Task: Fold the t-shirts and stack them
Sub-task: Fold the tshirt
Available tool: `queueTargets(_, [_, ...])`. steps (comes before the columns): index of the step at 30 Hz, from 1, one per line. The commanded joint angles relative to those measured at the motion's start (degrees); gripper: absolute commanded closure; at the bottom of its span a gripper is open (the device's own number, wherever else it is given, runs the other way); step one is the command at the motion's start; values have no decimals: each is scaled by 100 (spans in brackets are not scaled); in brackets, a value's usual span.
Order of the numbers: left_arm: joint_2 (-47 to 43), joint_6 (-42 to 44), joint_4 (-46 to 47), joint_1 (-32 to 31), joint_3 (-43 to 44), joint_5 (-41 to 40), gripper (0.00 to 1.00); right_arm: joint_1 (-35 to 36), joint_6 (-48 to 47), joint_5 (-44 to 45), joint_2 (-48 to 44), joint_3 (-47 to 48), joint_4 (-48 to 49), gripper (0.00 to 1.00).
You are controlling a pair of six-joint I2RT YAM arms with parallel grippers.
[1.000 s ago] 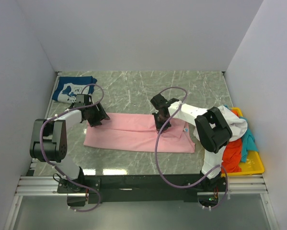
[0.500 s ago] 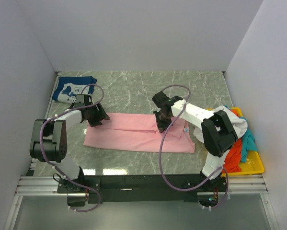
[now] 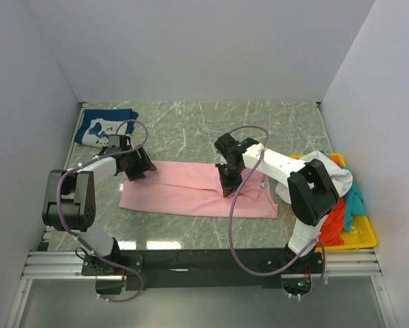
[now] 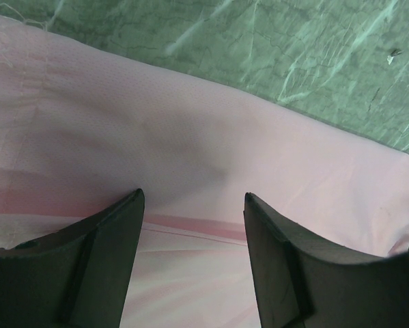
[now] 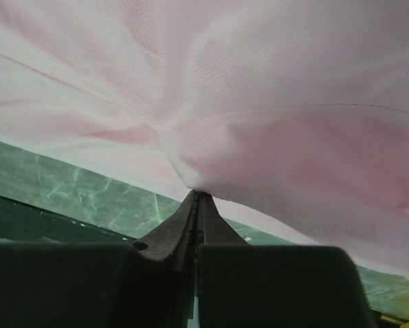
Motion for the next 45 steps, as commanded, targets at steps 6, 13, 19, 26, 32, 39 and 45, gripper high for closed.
queueTargets(6, [-48, 121, -20, -5, -87, 3, 33, 229, 345, -149, -15, 129, -227, 100])
queueTargets(13, [-66, 104, -99, -5, -96, -137, 34, 281, 389, -114, -77, 252, -350, 82])
queueTargets(19, [-215, 121, -248, -5, 9, -348, 33, 273, 406, -44, -331, 437, -499, 75])
queueTargets(26, [-329, 104, -389, -5, 264, -401, 33, -140, 450, 404, -692, 675, -640, 73])
queueTargets(32, [-207, 86, -354, -5, 414, -304, 33, -791, 231, 571, -702, 209, 10, 74])
queueTargets(39, [-66, 183, -381, -5, 484, -260, 33, -800, 134, 669, -191, -98, 282, 76])
queueTargets(45, [-4, 166, -337, -5, 458, -234, 33, -642, 82, 230, -366, -547, 178, 77])
